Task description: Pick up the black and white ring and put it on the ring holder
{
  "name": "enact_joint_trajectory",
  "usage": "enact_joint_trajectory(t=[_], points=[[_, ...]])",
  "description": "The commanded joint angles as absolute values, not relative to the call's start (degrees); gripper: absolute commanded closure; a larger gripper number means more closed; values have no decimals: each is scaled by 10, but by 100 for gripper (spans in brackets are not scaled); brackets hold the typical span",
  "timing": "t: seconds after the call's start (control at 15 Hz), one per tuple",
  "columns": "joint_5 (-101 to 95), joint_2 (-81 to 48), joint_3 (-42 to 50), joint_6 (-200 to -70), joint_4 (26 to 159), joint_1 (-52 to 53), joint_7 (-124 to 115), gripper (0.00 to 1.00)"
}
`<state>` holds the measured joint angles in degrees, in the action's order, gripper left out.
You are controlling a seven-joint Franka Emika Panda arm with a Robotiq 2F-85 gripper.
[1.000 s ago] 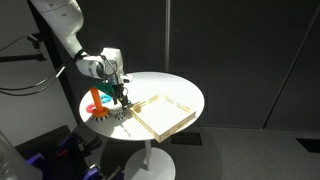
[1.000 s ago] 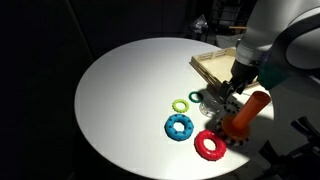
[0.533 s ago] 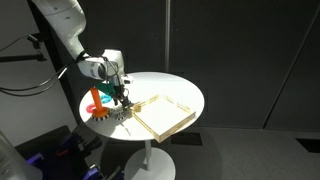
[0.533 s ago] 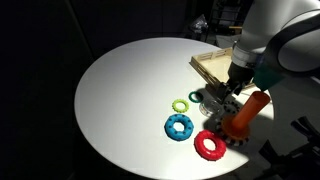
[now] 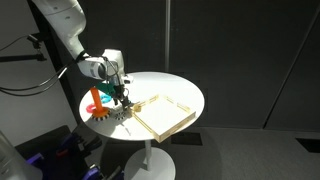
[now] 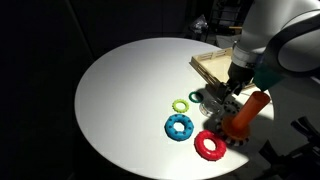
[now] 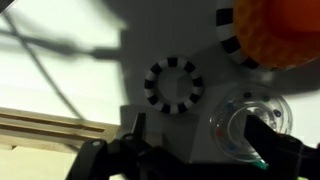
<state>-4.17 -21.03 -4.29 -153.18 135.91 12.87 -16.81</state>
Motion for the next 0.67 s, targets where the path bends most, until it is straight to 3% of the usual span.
enact_joint_trajectory(t=[0.0, 0.6], points=[[-43, -204, -35, -1529, 1360, 139, -180, 0], [-58, -213, -18, -1540, 1353, 170, -221, 0]])
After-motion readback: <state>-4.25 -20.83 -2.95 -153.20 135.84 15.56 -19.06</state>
